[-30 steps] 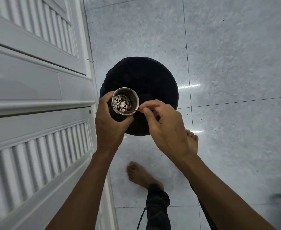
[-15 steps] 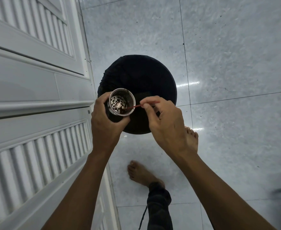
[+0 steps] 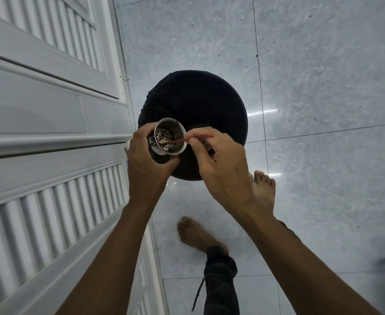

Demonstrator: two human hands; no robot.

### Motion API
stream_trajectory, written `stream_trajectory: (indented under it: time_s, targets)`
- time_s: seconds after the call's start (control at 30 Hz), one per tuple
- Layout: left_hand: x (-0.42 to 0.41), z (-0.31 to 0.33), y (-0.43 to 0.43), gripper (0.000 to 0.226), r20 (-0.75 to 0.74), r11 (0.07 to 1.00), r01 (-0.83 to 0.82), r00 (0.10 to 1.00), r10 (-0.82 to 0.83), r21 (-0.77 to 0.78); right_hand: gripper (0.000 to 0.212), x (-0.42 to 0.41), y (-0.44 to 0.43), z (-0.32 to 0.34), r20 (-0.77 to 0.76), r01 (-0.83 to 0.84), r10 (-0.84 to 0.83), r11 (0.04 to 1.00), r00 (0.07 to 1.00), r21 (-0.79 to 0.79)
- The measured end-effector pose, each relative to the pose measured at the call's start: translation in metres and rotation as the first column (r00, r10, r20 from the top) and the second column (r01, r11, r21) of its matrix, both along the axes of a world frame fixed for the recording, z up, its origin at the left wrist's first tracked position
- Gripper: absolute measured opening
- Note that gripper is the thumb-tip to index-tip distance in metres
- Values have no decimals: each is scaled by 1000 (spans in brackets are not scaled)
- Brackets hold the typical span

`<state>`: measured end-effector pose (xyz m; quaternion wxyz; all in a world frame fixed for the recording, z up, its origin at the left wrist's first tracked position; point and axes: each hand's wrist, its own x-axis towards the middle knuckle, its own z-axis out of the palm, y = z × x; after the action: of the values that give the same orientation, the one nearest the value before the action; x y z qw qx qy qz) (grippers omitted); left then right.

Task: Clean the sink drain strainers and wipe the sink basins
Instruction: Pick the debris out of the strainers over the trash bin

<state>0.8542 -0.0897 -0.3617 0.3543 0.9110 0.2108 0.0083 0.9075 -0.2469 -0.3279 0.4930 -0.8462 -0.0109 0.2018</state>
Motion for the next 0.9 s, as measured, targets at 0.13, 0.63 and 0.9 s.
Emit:
stream_trajectory:
  time_s: [0.13, 0.63, 0.9]
  targets:
    - [-1, -2, 1, 72, 12, 997, 48, 999, -49, 63, 19, 3, -8, -7, -54, -46, 42, 996, 998, -82]
    - [-6, -4, -2, 67, -61, 976, 114, 993, -104, 183, 19, -7, -13, -11, 31, -82, 83, 996, 996, -44]
    - [-11, -5, -10, 74, -100, 988, 69, 993, -55, 139, 20, -8, -18, -15, 16, -60, 62, 994, 998, -91]
